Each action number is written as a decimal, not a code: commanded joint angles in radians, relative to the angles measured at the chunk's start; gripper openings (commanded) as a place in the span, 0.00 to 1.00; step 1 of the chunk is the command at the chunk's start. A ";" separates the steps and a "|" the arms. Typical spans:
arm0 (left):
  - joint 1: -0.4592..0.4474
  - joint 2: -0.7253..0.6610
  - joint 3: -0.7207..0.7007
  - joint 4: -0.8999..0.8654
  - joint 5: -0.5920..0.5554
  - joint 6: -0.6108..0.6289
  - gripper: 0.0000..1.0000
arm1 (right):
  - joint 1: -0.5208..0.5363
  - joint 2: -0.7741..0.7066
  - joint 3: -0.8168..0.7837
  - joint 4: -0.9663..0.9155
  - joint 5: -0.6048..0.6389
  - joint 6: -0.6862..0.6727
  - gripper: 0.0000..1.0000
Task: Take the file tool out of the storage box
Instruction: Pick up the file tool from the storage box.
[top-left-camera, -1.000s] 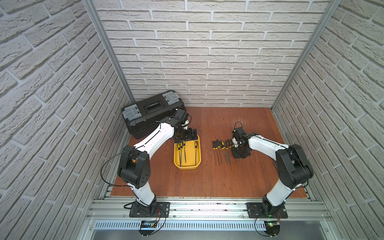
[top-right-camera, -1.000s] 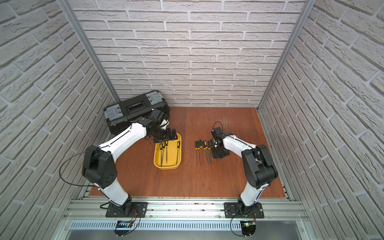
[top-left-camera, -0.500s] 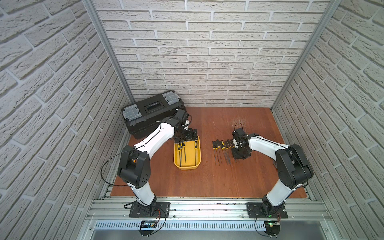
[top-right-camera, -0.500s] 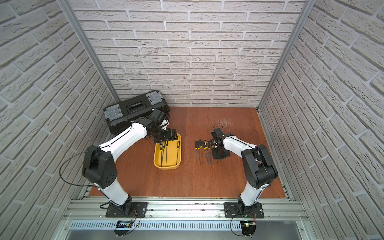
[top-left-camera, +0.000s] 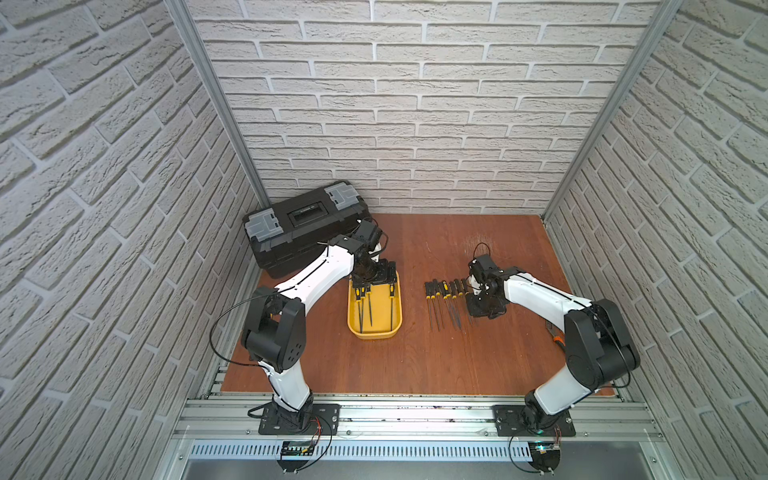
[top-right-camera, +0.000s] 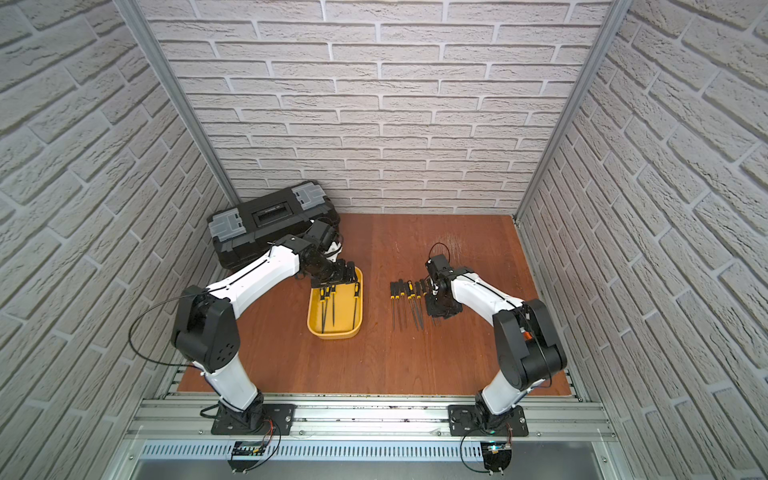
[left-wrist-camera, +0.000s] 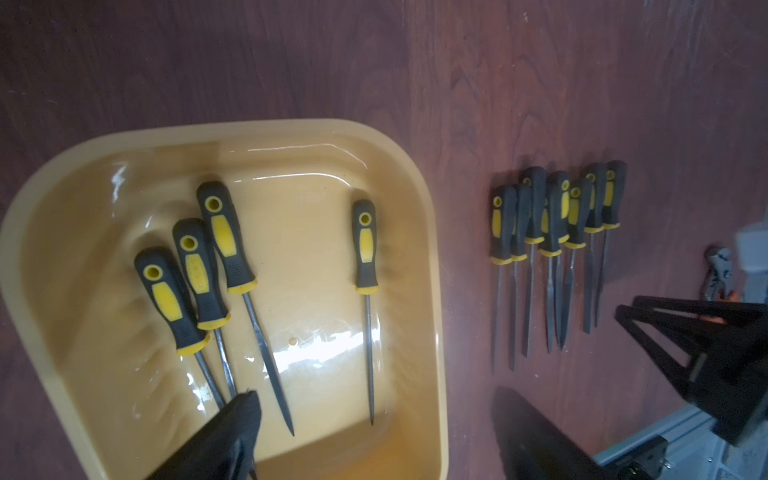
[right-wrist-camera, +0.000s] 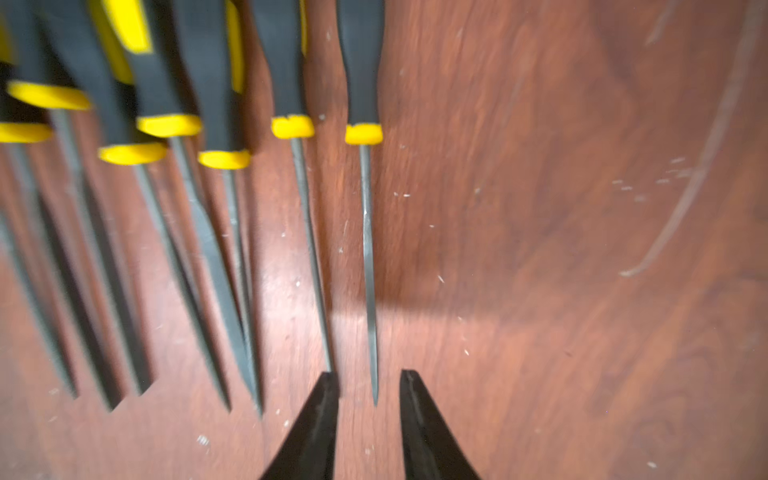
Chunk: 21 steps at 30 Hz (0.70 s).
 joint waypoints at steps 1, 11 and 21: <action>-0.012 0.036 0.022 0.001 -0.052 0.007 0.89 | -0.005 -0.098 0.041 -0.035 -0.010 0.014 0.49; -0.031 0.116 0.039 0.066 -0.088 -0.014 0.69 | -0.005 -0.266 0.093 -0.053 -0.159 0.033 0.91; -0.043 0.180 0.015 0.174 -0.085 -0.028 0.48 | -0.004 -0.356 0.097 -0.019 -0.415 0.083 1.00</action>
